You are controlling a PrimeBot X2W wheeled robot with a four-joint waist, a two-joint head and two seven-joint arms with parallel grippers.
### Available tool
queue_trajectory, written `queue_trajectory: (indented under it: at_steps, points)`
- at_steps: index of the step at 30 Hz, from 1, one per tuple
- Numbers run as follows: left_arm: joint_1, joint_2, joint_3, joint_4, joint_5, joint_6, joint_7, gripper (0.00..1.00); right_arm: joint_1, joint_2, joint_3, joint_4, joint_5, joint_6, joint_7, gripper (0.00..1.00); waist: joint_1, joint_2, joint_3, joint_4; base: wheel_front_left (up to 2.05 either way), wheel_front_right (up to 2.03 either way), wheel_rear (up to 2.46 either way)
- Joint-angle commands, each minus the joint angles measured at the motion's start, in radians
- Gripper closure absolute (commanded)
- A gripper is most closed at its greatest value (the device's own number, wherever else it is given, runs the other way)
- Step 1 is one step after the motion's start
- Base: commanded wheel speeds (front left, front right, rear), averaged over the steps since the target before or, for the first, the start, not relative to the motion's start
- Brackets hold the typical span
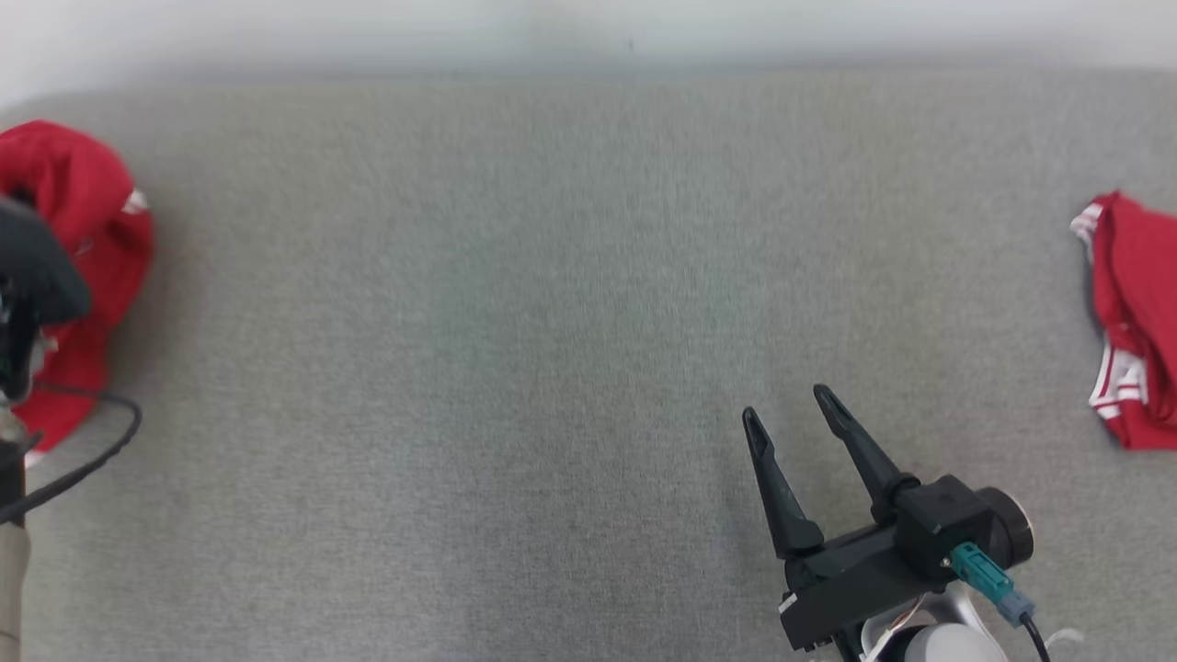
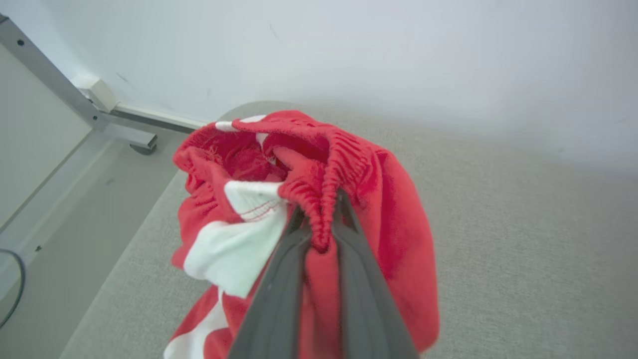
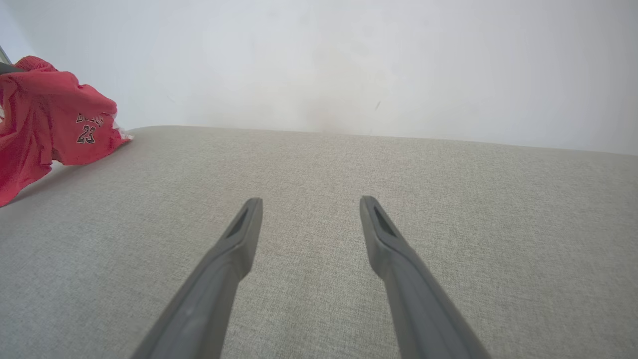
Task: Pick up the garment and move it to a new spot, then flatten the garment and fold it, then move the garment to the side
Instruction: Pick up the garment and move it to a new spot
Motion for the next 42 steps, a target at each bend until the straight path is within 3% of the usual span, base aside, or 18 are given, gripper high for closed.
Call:
queue_trajectory:
  at_steps: [1,6,12,17,21,28,36,37,38,39,42]
  points:
    - [-0.008,0.008,-0.006,-0.027,0.010,-0.005,0.008,1.00,0.011,0.008,-0.002,0.007,0.006,-0.002,-0.009,0.00,0.0001,0.0000,-0.078,0.015,0.00,0.00,0.00]
    - [0.001,-0.015,-0.058,-0.235,-0.013,-0.035,0.065,1.00,0.023,0.028,-0.011,0.041,0.011,-0.002,-0.033,0.00,0.0001,0.0000,-0.141,-0.013,0.00,0.00,0.00]
    - [0.041,-0.062,-0.134,-0.519,-0.076,-0.048,0.142,1.00,0.028,0.038,-0.015,0.067,0.014,-0.002,-0.049,0.00,0.0001,0.0000,-0.181,-0.098,0.00,0.00,0.00]
    - [0.087,-0.102,-0.183,-0.721,-0.103,-0.049,0.164,1.00,0.041,0.041,-0.015,0.076,0.015,-0.002,-0.052,0.00,0.0001,0.0000,-0.192,-0.185,0.00,0.00,0.00]
    - [0.135,-0.128,-0.232,-0.822,-0.073,-0.025,0.175,1.00,0.045,0.042,-0.027,0.073,0.011,-0.002,-0.051,0.00,0.0001,0.0000,-0.186,-0.244,0.00,0.00,0.00]
    - [0.282,-0.225,-0.317,-0.823,-0.078,0.006,0.142,1.00,0.045,0.043,-0.013,0.065,0.022,-0.002,-0.050,0.00,0.0001,0.0000,-0.161,-0.320,0.00,0.00,0.00]
    - [0.428,-0.289,-0.412,-0.607,-0.037,0.036,0.077,1.00,0.022,0.043,0.002,0.072,0.037,-0.002,-0.059,0.00,0.0001,0.0000,-0.132,-0.361,0.00,0.00,0.00]
    - [0.440,-0.295,-0.415,-0.580,-0.035,0.049,0.061,0.83,0.022,0.043,0.001,0.073,0.035,-0.002,-0.059,0.00,0.0001,0.0000,-0.130,-0.361,0.00,0.00,0.00]
    - [0.440,-0.295,-0.415,-0.580,-0.035,0.049,0.061,0.83,0.022,0.043,0.001,0.073,0.035,-0.002,-0.059,0.00,0.0001,0.0000,-0.130,-0.361,0.00,0.00,0.00]
    - [0.448,-0.300,-0.418,-0.555,-0.027,0.061,0.048,0.00,0.023,0.043,-0.001,0.074,0.034,-0.002,-0.060,0.00,0.0001,0.0000,-0.128,-0.360,0.00,0.00,0.00]
    - [0.475,-0.317,-0.429,-0.505,-0.023,0.082,0.003,0.00,0.034,0.043,-0.013,0.074,0.028,-0.002,-0.060,0.00,0.0001,0.0000,-0.129,-0.342,0.00,0.00,0.00]
